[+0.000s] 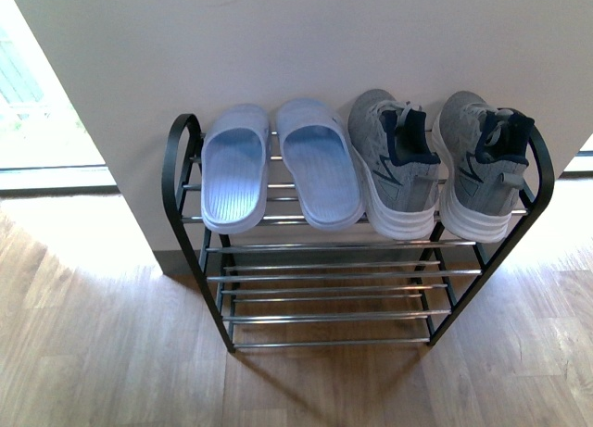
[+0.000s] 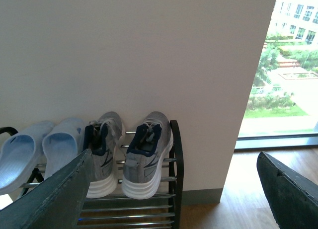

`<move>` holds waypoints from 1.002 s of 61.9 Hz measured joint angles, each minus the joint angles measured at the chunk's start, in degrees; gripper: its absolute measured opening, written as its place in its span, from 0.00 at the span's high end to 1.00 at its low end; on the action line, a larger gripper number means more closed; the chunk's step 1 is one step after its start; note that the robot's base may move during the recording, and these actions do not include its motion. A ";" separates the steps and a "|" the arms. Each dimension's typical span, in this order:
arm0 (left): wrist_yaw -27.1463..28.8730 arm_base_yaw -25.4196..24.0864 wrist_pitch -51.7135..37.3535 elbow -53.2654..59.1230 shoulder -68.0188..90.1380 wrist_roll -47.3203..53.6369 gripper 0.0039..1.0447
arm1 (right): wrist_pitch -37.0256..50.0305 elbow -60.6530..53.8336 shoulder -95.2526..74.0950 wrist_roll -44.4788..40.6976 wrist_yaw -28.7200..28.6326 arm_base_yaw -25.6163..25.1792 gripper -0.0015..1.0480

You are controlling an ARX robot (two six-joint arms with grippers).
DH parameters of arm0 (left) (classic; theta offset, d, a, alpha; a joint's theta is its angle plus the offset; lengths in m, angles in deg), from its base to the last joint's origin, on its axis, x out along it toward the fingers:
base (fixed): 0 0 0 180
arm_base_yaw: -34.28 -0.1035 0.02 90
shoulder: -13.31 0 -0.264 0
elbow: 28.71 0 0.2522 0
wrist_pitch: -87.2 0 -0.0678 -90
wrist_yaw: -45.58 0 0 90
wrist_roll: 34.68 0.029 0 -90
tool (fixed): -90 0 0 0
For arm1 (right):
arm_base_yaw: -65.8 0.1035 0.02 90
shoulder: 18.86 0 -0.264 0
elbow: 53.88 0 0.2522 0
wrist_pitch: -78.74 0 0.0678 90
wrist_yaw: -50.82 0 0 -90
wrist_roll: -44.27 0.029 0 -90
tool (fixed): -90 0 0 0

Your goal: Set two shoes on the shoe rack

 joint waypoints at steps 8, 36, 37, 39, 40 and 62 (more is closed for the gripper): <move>-5.18 -5.01 2.38 1.40 -3.58 0.07 0.99 | 0.00 0.00 0.00 0.00 0.00 0.00 0.09; -5.81 -5.88 8.41 4.68 -14.19 0.17 0.99 | 0.00 0.00 0.00 0.00 0.00 0.00 0.09; -5.79 -5.88 8.90 4.68 -14.64 0.17 0.99 | 0.00 0.00 0.00 0.00 -0.02 0.00 0.09; -5.81 -5.88 10.08 4.68 -15.80 0.17 0.99 | 0.00 0.00 0.00 0.00 0.00 0.00 0.09; -5.79 -5.88 10.51 4.68 -16.24 0.17 0.99 | 0.00 0.00 0.00 0.00 0.00 0.00 0.09; -5.81 -5.88 17.03 4.68 -22.80 0.17 0.99 | 0.00 0.00 0.00 0.00 0.00 0.00 0.09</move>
